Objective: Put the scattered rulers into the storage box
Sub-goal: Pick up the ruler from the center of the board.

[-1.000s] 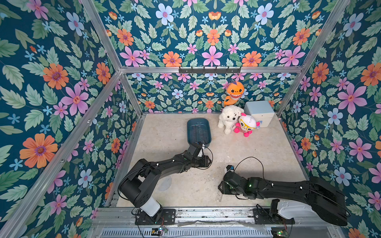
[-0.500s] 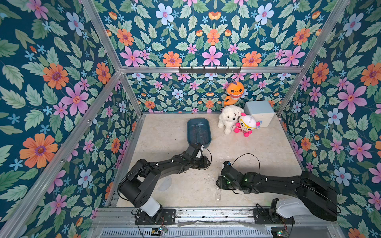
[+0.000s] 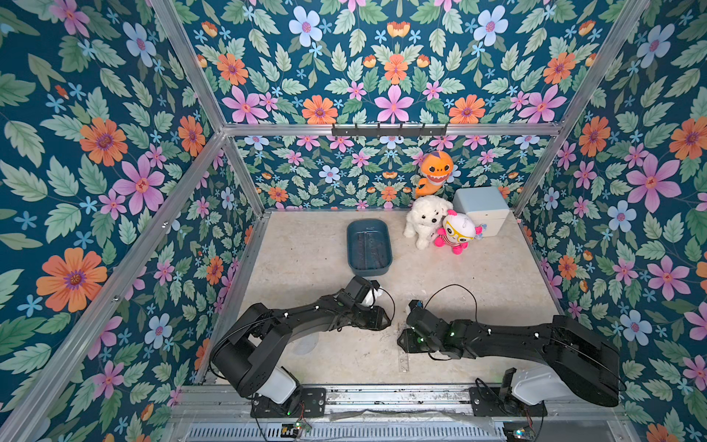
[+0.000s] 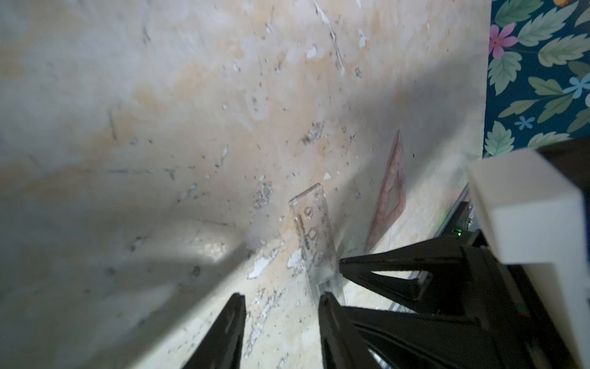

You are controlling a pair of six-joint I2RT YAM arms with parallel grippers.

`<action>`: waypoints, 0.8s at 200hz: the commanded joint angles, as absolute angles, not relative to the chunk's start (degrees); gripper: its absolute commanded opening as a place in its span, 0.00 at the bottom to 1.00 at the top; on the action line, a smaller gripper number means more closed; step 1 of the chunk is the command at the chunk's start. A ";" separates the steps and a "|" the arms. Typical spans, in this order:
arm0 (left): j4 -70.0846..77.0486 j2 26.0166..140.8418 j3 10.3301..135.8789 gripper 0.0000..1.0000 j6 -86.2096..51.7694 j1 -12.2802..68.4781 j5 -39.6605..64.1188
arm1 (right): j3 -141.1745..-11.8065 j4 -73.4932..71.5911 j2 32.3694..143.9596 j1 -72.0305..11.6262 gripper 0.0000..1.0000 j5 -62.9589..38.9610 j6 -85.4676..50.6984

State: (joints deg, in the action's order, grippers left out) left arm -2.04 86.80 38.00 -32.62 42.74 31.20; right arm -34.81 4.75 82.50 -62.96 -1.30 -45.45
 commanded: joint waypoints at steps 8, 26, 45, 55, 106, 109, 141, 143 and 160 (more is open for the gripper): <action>-3.81 84.33 37.12 0.42 -34.15 41.94 29.02 | -39.41 14.32 84.38 -65.20 0.43 5.17 -46.99; -5.55 82.18 36.59 0.42 -35.14 39.71 26.05 | -43.09 19.88 86.94 -66.47 0.45 7.68 -49.48; -6.65 80.08 35.85 0.42 -35.75 36.24 24.06 | -48.82 29.16 90.66 -67.61 0.46 11.41 -52.65; -6.94 79.10 35.54 0.42 -35.90 34.78 23.35 | -51.45 33.18 92.31 -68.28 0.46 12.85 -54.00; -7.08 77.74 34.85 0.43 -34.62 29.62 22.98 | -55.22 36.80 94.50 -69.26 0.48 12.69 -59.46; -6.97 77.78 34.81 0.43 -34.61 29.55 23.02 | -55.26 36.56 94.53 -69.21 0.48 12.36 -59.62; -5.89 78.50 34.62 0.43 -34.80 29.27 23.93 | -56.00 33.77 98.30 -69.24 0.51 9.37 -59.77; -5.89 78.62 34.58 0.43 -34.74 29.27 23.98 | -56.10 33.82 98.45 -69.23 0.52 9.33 -59.70; -5.72 78.39 34.32 0.43 -34.80 29.27 24.05 | -56.44 33.98 98.74 -69.25 0.53 9.18 -59.75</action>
State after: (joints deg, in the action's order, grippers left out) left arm -6.02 78.48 34.52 -35.59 29.39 23.90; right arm -56.01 33.39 98.26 -69.23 10.31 -58.81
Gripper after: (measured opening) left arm 0.428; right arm 0.525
